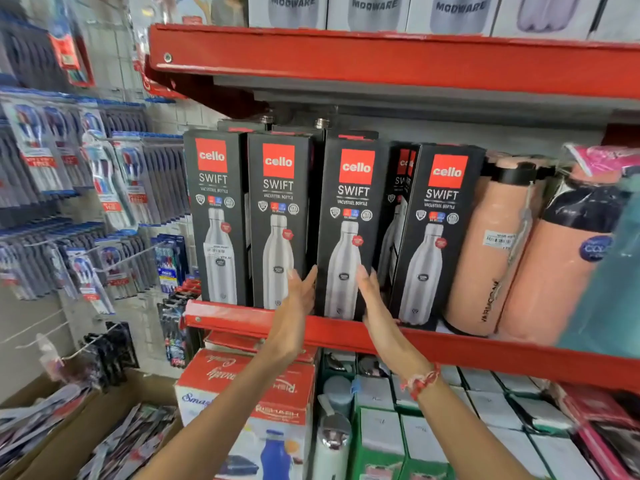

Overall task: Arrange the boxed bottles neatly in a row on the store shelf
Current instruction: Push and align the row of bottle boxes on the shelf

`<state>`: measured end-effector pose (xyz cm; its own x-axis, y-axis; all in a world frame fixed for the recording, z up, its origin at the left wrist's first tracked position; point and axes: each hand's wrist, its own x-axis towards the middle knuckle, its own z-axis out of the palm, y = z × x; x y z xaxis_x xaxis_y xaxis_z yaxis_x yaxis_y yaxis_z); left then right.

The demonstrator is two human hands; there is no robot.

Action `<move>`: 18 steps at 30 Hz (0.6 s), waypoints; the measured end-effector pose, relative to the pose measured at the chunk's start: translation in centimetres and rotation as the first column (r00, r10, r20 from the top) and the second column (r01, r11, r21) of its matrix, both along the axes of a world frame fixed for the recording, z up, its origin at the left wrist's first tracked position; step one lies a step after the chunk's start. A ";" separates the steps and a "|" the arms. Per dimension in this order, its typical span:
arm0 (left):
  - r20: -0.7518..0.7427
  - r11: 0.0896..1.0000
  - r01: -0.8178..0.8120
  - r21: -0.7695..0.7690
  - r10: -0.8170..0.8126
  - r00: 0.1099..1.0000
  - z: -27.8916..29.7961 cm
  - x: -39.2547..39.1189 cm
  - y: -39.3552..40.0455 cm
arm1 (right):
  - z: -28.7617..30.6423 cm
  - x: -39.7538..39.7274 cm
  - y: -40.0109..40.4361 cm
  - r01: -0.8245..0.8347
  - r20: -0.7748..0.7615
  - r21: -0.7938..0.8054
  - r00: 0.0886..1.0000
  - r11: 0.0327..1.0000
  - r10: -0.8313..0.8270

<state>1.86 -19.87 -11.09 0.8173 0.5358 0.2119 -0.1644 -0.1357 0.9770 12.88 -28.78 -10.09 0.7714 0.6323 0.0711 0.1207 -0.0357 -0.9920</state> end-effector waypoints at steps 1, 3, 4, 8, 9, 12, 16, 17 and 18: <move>0.001 1.000 -0.004 -0.004 0.004 1.000 0.1 -0.2 0.0 | -0.4 -0.3 -0.4 -0.045 0.019 -0.003 0.999 0.999 0.045; 0.008 1.000 -0.020 -0.020 0.020 1.000 0.4 -0.4 0.2 | -0.9 -0.6 -1.3 -0.140 0.030 0.006 0.990 0.990 0.140; 0.013 0.999 -0.029 -0.020 0.029 0.999 0.3 -0.4 0.2 | -1.3 -0.7 -1.7 -0.167 0.034 0.007 0.985 0.986 0.167; 0.010 0.999 -0.046 -0.005 0.046 0.999 0.2 -0.4 0.1 | -1.1 -0.1 -1.8 -0.195 0.042 -0.039 0.980 0.980 0.197; 0.011 0.999 -0.044 -0.004 0.044 0.999 0.3 -0.5 0.1 | -1.0 -0.2 -2.0 -0.201 0.051 -0.052 0.978 0.978 0.204; 0.042 0.992 -0.119 0.042 0.117 0.992 -0.1 -0.4 -0.2 | -1.2 0.0 -2.9 -0.194 0.112 -0.063 0.973 0.979 0.200; 0.276 0.837 -0.469 0.282 0.398 0.875 -0.5 0.1 -2.4 | -1.8 0.1 -5.2 0.158 0.333 0.167 0.920 0.973 -0.207; 0.315 0.853 -0.445 0.271 0.358 0.879 -0.4 0.6 -3.0 | -1.8 0.3 -5.9 0.277 0.334 0.253 0.874 0.927 -0.353; 0.321 0.901 -0.360 0.243 0.275 0.906 -0.2 1.4 -3.7 | -1.7 0.6 -6.6 0.370 0.320 0.312 0.827 0.875 -0.463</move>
<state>3.22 -23.58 -11.26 0.5008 0.6368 0.5862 -0.3173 -0.4950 0.8089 13.52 -35.35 -11.79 0.8414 0.1861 0.5074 0.5074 0.0514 -0.8602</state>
